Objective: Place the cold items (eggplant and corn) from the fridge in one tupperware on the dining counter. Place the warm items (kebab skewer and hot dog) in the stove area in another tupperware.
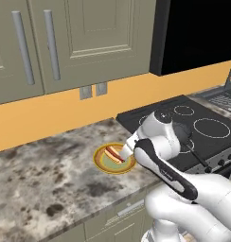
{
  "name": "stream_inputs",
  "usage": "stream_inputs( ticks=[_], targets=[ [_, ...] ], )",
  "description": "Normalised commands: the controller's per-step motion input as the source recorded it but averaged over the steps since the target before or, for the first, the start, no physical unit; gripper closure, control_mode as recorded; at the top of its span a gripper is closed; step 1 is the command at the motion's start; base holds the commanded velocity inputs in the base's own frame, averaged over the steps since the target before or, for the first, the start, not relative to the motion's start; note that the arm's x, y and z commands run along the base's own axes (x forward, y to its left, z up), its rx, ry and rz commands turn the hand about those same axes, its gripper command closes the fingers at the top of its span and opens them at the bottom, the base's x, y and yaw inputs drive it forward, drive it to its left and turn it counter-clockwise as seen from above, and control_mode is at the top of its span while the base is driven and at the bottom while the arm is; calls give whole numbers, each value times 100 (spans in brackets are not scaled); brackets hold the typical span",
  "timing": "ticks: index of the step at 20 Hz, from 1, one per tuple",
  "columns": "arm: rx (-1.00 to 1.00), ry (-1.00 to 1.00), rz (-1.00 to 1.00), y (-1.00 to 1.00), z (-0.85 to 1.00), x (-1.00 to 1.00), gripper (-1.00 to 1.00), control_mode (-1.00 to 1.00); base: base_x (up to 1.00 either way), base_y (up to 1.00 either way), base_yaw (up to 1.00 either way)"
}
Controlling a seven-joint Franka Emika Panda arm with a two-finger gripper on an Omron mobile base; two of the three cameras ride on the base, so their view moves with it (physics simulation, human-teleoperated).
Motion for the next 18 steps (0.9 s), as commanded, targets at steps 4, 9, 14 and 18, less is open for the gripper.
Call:
stream_inputs(
  ticks=[4,9,14,18],
  targets=[
    [0,17,1,27,-57,83,-100,-100,0,0,0],
    [0,4,0,48,-42,75,-100,-100,0,0,0],
    [-3,0,-4,18,-49,78,-100,-100,0,0,0],
    [-13,0,-13,-3,-71,43,-100,-100,0,0,0]
  ],
)
